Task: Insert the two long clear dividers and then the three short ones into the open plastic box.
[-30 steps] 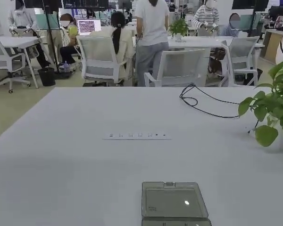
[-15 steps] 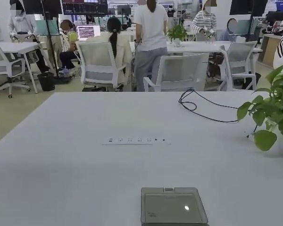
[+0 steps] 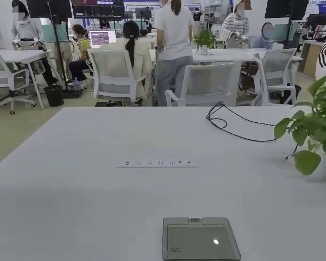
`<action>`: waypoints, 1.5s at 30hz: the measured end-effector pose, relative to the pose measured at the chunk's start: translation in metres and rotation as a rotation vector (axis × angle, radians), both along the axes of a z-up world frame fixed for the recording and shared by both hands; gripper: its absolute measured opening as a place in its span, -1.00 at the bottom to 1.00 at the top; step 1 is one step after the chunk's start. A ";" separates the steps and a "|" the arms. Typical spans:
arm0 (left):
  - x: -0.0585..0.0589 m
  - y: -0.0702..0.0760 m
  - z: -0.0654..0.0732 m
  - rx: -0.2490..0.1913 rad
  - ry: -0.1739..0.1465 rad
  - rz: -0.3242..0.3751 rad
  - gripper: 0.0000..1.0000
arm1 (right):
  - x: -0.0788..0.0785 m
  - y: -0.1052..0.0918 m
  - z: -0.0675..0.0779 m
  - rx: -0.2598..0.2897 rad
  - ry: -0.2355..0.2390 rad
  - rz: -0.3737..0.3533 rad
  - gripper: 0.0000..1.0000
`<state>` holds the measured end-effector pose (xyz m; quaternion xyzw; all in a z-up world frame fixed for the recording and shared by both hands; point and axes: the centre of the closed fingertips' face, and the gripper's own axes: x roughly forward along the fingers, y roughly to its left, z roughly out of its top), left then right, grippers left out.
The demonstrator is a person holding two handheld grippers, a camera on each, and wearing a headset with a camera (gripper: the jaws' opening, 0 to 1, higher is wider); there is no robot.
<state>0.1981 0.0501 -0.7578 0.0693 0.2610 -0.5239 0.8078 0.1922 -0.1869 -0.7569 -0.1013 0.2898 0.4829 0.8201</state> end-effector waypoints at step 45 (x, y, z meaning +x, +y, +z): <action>0.069 0.076 -0.032 0.182 0.099 0.250 0.53 | 0.005 0.006 -0.005 0.032 0.011 -0.029 0.83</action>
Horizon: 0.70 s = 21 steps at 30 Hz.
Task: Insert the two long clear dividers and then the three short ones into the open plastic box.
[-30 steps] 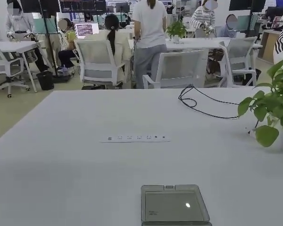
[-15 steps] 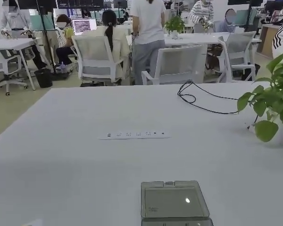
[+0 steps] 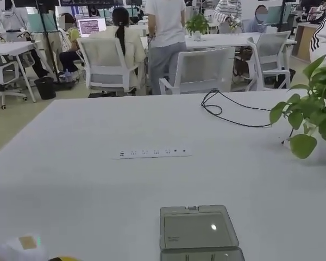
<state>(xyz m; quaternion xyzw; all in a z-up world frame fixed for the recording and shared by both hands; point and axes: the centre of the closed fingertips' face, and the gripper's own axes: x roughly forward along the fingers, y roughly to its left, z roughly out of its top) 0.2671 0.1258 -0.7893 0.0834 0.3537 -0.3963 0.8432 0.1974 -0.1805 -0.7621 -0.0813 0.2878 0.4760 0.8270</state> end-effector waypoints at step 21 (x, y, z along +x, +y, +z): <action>0.009 0.031 -0.048 0.191 0.181 0.110 0.04 | 0.003 0.000 -0.004 0.010 0.013 -0.021 0.82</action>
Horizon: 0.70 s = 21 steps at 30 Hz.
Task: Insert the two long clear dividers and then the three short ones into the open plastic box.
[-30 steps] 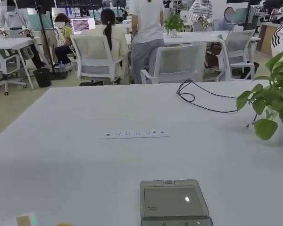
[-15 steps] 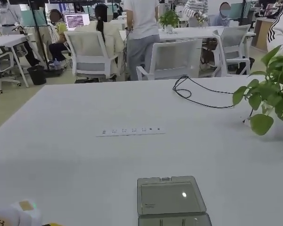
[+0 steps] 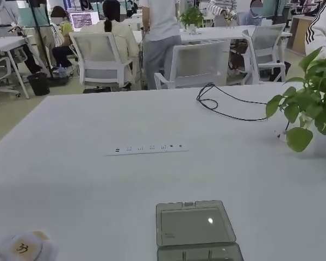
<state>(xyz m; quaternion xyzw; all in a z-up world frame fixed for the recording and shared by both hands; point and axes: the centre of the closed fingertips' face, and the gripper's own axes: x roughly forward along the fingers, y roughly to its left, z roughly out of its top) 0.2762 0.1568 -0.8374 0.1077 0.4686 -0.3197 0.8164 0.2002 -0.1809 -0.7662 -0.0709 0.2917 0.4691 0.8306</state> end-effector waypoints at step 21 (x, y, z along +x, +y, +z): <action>0.001 0.006 -0.013 0.151 0.069 -0.033 -0.27 | 0.000 0.000 0.001 0.016 -0.001 -0.016 0.81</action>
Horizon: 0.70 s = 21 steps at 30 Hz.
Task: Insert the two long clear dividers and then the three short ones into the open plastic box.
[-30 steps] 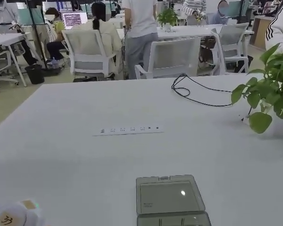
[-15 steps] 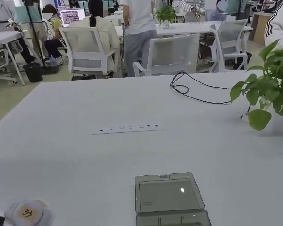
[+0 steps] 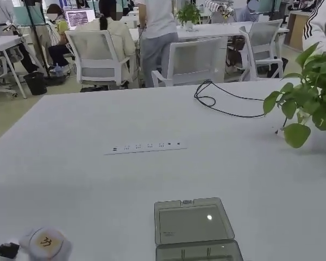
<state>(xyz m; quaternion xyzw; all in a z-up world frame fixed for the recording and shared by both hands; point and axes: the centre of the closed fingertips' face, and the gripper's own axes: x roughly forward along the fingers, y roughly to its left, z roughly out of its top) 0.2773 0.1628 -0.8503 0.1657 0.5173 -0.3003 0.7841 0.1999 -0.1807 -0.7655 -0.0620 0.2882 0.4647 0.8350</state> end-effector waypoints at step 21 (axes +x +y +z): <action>0.001 0.003 -0.001 0.089 0.035 -0.019 -0.36 | -0.001 0.000 -0.001 0.007 0.000 -0.006 0.81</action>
